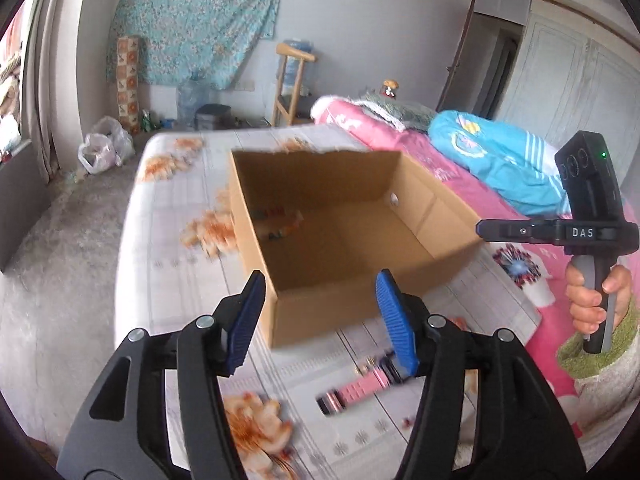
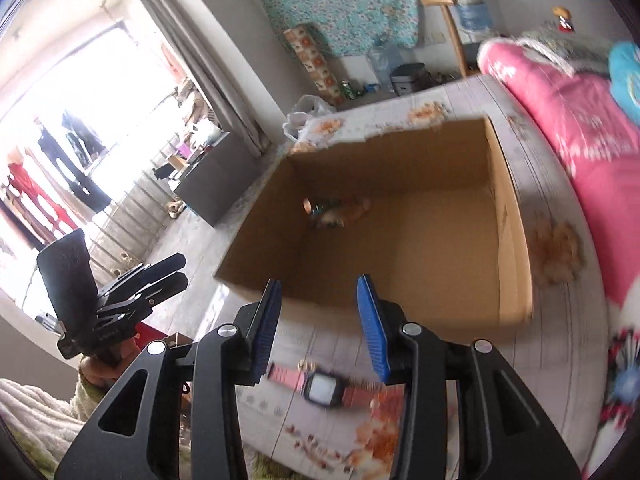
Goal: Organize jewelry
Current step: 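Move the right gripper to the pink watch and close on its face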
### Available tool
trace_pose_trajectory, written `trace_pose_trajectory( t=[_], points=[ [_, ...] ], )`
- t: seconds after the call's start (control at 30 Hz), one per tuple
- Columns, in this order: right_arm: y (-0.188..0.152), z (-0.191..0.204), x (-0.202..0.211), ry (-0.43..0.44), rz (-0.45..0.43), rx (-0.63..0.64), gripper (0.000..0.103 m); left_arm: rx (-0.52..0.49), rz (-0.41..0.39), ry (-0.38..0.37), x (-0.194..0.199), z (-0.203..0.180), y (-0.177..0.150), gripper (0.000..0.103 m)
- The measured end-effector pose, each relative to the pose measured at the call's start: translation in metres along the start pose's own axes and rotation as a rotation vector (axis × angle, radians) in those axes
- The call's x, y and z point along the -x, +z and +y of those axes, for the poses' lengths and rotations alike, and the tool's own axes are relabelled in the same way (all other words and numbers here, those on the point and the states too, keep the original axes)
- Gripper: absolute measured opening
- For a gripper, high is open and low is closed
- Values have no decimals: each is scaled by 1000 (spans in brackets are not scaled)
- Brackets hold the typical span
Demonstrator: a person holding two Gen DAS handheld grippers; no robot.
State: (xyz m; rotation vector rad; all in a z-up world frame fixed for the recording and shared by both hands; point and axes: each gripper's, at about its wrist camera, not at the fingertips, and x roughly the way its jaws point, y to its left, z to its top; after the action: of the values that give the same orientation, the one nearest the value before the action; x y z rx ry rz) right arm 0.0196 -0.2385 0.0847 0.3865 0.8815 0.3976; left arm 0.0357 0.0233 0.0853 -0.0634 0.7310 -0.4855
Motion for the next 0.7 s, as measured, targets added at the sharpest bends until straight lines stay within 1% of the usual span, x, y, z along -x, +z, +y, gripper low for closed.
trace_pose_trajectory(
  t=[0.03, 0.13, 0.17, 0.23, 0.27, 0.3, 0.37, 0.43, 0.47, 0.6, 0.7],
  points=[
    [-12, -3, -4, -17, 13, -17, 39, -2, 26, 2, -4, -5, -12, 55],
    [-39, -7, -20, -72, 46, -47, 39, -18, 122, 41, -24, -17, -45, 55],
    [-47, -7, -24, -86, 56, -47, 39, -19, 152, 40, -30, -21, -52, 55],
    [-63, -1, -31, -152, 68, -3, 39, -22, 203, 44, -42, -25, -67, 55],
    [-71, 3, -34, -204, 70, 41, 39, -34, 221, 60, -47, -27, -73, 55],
    [-77, 5, -35, -234, 75, 69, 39, -55, 239, 81, -52, -31, -79, 55],
    [-90, 10, -40, -278, 103, 129, 39, -78, 254, 113, -58, -34, -88, 55],
    [-99, 10, -40, -285, 130, 151, 43, -83, 250, 127, -60, -37, -91, 55],
    [-102, 10, -40, -286, 139, 161, 43, -85, 242, 139, -60, -38, -92, 55],
    [-106, 14, -39, -308, 138, 209, 44, -80, 217, 167, -61, -39, -88, 55],
    [-105, 22, -45, -303, 139, 265, 44, -81, 230, 190, -67, -37, -89, 54]
  ],
)
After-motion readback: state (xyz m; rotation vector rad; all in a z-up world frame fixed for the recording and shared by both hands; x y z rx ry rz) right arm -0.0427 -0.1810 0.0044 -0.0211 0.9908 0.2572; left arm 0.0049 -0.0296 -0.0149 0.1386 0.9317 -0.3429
